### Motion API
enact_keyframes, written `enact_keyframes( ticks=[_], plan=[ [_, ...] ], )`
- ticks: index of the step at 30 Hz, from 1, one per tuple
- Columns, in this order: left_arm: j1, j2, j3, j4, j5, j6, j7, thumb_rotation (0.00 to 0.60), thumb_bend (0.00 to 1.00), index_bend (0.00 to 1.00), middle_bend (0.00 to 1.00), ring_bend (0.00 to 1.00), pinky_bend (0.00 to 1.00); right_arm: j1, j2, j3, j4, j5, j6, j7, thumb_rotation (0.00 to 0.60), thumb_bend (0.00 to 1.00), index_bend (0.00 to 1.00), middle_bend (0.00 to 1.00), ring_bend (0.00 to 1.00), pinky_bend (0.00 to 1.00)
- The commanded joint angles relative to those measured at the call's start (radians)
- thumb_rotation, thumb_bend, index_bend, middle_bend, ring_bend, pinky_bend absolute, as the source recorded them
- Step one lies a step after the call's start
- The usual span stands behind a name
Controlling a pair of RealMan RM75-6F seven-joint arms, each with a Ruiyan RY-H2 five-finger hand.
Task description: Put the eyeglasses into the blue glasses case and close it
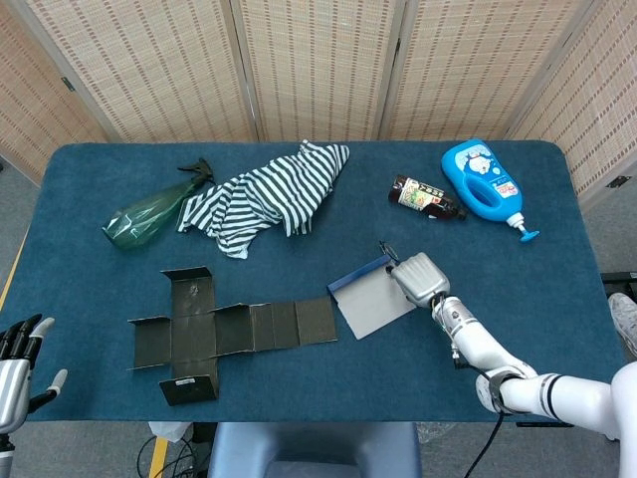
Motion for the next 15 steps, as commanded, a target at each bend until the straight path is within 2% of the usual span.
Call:
enact_keyframes(
  ticks=[1, 8, 15],
  plan=[
    [-0.001, -0.001, 0.0, 0.0, 0.001, -0.002, -0.001, 0.6, 0.32, 0.17, 0.14, 0.15, 0.19, -0.008, 0.014, -0.018, -0.009, -0.008, 0.004, -0.013, 0.6, 1.0, 0.33, 0.83, 0.88, 0.92],
    [-0.006, -0.004, -0.003, 0.005, 0.004, -0.006, -0.004, 0.6, 0.32, 0.17, 0.14, 0.15, 0.19, -0.032, 0.047, -0.051, 0.0, 0.009, 0.008, -0.025, 0.6, 1.0, 0.33, 0.83, 0.88, 0.92],
    [-0.007, -0.006, -0.002, 0.006, 0.003, -0.009, -0.004, 0.6, 0.32, 0.17, 0.14, 0.15, 0.19, -0.043, 0.046, -0.065, 0.069, 0.051, -0.012, -0.031, 0.6, 1.0, 0.33, 0.83, 0.88, 0.92]
  ],
)
